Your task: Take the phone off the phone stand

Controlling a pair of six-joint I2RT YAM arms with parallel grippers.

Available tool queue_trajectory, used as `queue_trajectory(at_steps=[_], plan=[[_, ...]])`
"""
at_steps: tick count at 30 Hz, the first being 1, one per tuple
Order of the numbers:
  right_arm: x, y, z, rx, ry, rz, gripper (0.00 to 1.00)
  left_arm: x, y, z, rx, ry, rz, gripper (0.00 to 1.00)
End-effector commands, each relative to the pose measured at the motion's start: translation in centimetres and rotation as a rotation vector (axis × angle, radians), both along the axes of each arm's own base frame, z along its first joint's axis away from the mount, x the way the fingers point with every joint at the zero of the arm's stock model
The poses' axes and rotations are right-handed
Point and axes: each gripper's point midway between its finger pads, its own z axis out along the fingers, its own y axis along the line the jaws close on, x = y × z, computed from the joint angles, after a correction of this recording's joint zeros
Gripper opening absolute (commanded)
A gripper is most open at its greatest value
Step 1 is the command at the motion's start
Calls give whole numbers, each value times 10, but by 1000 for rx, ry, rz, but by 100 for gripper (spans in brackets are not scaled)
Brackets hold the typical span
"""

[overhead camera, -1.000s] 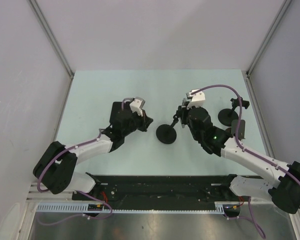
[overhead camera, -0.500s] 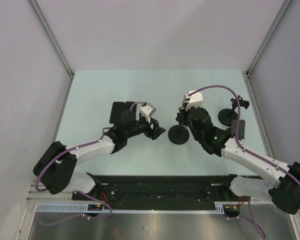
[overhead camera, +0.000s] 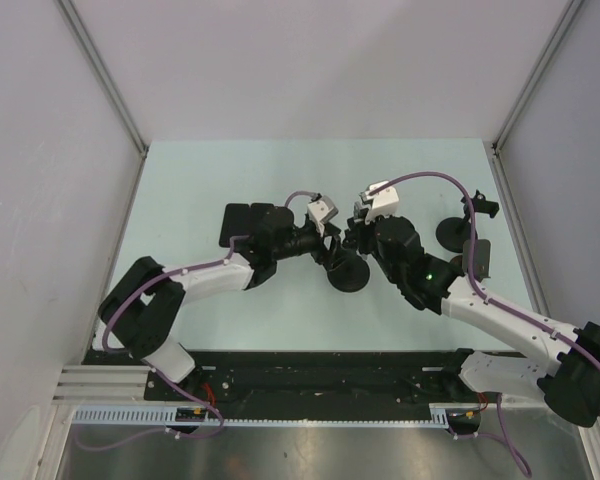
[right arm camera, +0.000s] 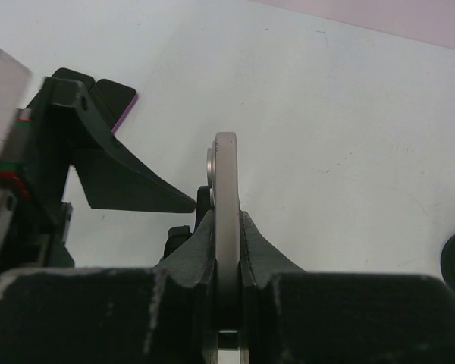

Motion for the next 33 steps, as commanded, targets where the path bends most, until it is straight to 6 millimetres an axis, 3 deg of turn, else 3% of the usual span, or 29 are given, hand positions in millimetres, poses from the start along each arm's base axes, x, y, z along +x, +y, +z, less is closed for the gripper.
queue_trajectory(at_steps=[1,7,9,22,27,28,30,33], plan=[[-4,20,33,149,-51,55,0,4,-20,18,-31,-100,-56,80],[-8,22,29,157,-25,64,0,6,-27,14,-44,-108,-77,73],[-9,21,28,156,-21,62,0,4,-29,13,-51,-105,-93,65],[-7,22,24,150,-15,53,0,1,-28,11,-52,-109,-101,52],[-7,21,23,144,-13,49,0,1,-29,10,-51,-115,-108,27],[-7,21,22,143,-11,47,0,0,-28,8,-46,-113,-111,14],[-7,20,21,135,-8,45,0,-1,-28,8,-46,-112,-122,1],[-7,16,20,112,-13,31,0,-1,-27,5,-40,-110,-113,0]])
